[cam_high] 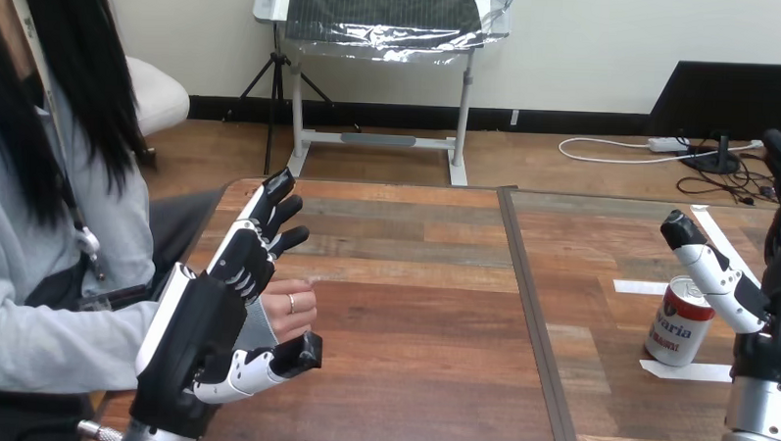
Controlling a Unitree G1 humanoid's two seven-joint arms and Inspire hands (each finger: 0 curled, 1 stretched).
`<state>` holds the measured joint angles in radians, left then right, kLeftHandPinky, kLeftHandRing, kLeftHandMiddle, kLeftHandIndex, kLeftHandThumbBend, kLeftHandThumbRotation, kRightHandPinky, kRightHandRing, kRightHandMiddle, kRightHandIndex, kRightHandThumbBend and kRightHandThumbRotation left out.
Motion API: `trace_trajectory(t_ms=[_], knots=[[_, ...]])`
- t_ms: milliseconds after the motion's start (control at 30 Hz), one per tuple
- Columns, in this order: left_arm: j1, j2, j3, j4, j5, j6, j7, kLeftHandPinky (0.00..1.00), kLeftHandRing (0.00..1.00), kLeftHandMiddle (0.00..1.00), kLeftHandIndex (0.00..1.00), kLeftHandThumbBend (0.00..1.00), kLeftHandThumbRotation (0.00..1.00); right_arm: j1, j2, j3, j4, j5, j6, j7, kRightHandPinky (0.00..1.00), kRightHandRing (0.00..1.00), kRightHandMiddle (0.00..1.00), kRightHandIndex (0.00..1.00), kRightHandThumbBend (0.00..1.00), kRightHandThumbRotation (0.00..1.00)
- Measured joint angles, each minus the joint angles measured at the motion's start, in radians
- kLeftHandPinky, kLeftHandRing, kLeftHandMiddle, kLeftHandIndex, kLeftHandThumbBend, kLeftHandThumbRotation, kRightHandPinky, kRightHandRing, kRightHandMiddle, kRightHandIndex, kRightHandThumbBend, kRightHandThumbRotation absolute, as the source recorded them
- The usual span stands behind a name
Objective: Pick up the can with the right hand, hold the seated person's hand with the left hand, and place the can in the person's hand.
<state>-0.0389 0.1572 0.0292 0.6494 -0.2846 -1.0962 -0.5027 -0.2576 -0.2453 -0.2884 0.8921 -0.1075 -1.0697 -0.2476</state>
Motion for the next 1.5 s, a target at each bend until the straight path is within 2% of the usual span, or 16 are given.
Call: trace_trajectory(t_ms=[633, 1100, 1500], knots=[[0.000, 0.007, 0.012, 0.000, -0.035, 0.001, -0.047, 0.90, 0.97, 1.00, 0.97, 1.00, 0.58, -0.005, -0.025, 0.006, 0.112, 0.000, 0.073, -0.011, 1.00, 1.00, 1.00, 1.00, 1.00, 0.51], [0.000, 0.008, 0.023, 0.000, -0.077, 0.011, -0.094, 0.92, 0.98, 1.00, 0.97, 1.00, 0.54, -0.024, -0.036, 0.005, 0.185, 0.030, 0.135, -0.010, 1.00, 1.00, 1.00, 1.00, 1.00, 0.51], [0.000, 0.012, 0.027, -0.001, -0.111, 0.032, -0.136, 0.92, 0.98, 1.00, 0.98, 1.00, 0.53, -0.034, -0.037, 0.014, 0.238, 0.031, 0.162, -0.003, 1.00, 1.00, 1.00, 1.00, 1.00, 0.50]])
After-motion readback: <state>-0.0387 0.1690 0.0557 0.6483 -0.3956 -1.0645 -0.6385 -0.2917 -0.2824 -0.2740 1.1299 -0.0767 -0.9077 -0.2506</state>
